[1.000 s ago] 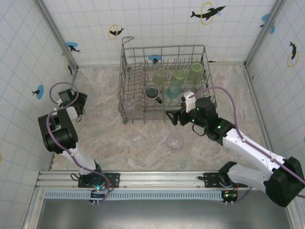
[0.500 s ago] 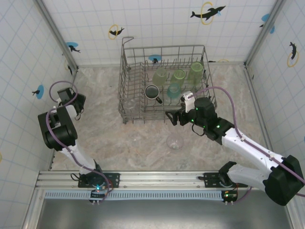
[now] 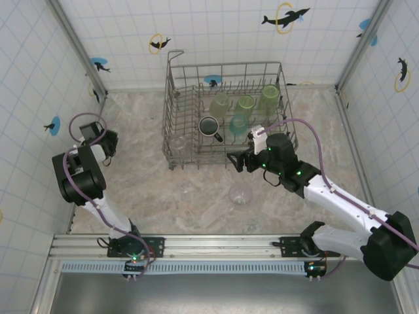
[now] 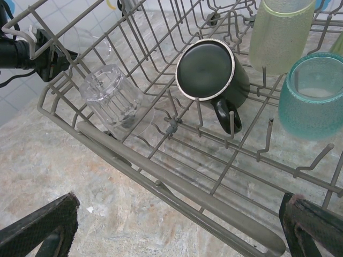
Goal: Load the cups into the dish rack
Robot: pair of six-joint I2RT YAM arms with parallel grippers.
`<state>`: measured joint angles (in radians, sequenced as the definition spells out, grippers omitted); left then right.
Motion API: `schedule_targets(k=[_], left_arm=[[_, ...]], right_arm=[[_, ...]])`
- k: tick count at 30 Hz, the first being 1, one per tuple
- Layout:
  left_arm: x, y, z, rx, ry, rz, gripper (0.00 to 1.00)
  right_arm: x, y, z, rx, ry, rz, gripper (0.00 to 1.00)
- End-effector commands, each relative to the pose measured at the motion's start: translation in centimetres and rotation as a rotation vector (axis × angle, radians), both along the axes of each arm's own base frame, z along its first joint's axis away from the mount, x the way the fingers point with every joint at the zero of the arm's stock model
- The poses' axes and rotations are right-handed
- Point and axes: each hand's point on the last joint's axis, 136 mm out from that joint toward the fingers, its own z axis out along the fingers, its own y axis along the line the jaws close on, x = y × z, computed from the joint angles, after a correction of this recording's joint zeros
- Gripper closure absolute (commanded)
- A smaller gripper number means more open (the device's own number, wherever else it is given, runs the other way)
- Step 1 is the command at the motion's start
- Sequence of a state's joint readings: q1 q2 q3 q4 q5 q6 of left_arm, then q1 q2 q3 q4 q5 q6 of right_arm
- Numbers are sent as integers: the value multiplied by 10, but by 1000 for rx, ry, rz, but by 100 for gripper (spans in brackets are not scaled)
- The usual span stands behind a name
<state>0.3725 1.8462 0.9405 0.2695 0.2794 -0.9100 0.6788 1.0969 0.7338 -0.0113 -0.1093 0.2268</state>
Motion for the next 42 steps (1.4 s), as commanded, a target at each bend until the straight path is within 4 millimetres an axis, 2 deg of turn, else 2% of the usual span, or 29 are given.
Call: schedule_targets(k=[1,7,11,17,22,31,36,42], left_arm=[[-3,-5,5,-33,-26,-16,100],[-19,-14,9,-54,-21,-18,100],[-25,-24,19,-102,-50,-27,100],[-20,-37,37,-149,-94,-99,100],[-11,-58,58,-251,-174,-201,100],[-8,-86,96,-366,-294,-367,100],[-10,-93,113,-404,-360,-405,100],[-19,-95,124,-436,-432,-371,100]], right_arm=[[8,4,23,37,-58,-3,0],[9,7,20,35,-53,8,0],[11,7,15,20,-40,5,0],[15,11,13,10,-20,11,0],[17,14,14,11,-8,19,0],[25,23,8,-13,47,27,0],[32,29,14,14,48,25,0],[39,37,17,23,58,27,0]])
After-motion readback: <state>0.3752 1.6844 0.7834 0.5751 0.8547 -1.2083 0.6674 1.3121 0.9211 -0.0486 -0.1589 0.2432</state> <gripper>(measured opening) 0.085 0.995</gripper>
